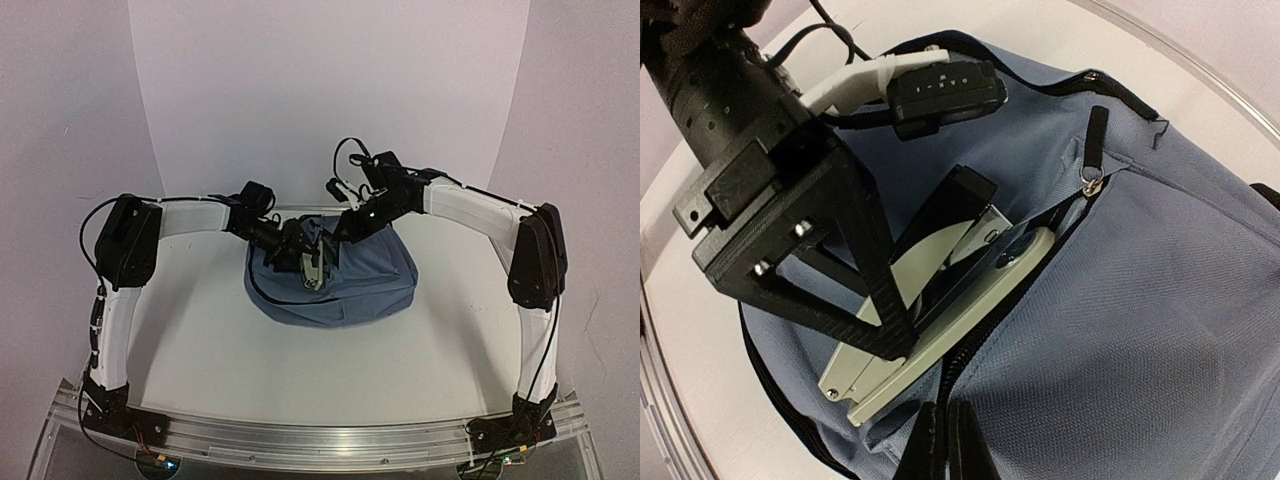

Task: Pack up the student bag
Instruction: Place the stationery in the student bag.

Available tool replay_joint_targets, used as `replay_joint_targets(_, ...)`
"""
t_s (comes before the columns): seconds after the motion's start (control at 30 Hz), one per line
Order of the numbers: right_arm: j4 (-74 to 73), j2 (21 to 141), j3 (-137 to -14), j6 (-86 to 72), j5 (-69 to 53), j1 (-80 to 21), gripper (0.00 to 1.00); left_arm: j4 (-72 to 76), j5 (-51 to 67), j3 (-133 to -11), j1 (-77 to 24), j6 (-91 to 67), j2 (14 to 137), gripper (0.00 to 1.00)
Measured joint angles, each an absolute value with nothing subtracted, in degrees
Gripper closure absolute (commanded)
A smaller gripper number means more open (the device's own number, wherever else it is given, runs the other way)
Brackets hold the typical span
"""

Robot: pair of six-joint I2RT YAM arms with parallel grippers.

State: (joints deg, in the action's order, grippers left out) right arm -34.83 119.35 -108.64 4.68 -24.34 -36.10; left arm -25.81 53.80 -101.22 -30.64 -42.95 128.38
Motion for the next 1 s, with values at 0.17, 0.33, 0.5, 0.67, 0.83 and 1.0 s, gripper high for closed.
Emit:
replay_joint_targets(0.17, -34.83, 119.35, -108.64, 4.69, -24.47, -36.10, 1.00, -25.79, 52.94, -96.62, -30.94, -43.07, 126.56, 0.66)
replay_joint_targets(0.33, -34.94, 119.35, -108.64, 4.69, -24.71, -36.10, 1.00, -25.03, 51.79, -94.83, -31.08, -43.70, 125.77, 0.88)
replay_joint_targets(0.5, -34.98, 119.35, -108.64, 4.67, -24.77, -36.07, 1.00, -24.06, 52.42, -94.91, -31.11, -43.75, 125.64, 1.00)
replay_joint_targets(0.67, -34.98, 119.35, -108.64, 4.67, -24.81, -36.07, 1.00, -21.10, 55.06, -94.53, -31.09, -44.65, 125.48, 1.00)
replay_joint_targets(0.83, -34.98, 119.35, -108.64, 4.69, -25.01, -36.07, 1.00, -14.29, 59.51, -93.17, -31.31, -47.12, 124.25, 1.00)
replay_joint_targets(1.0, -34.99, 119.35, -108.65, 4.69, -25.24, -36.03, 1.00, -9.31, 63.70, -93.17, -31.80, -50.04, 124.27, 1.00)
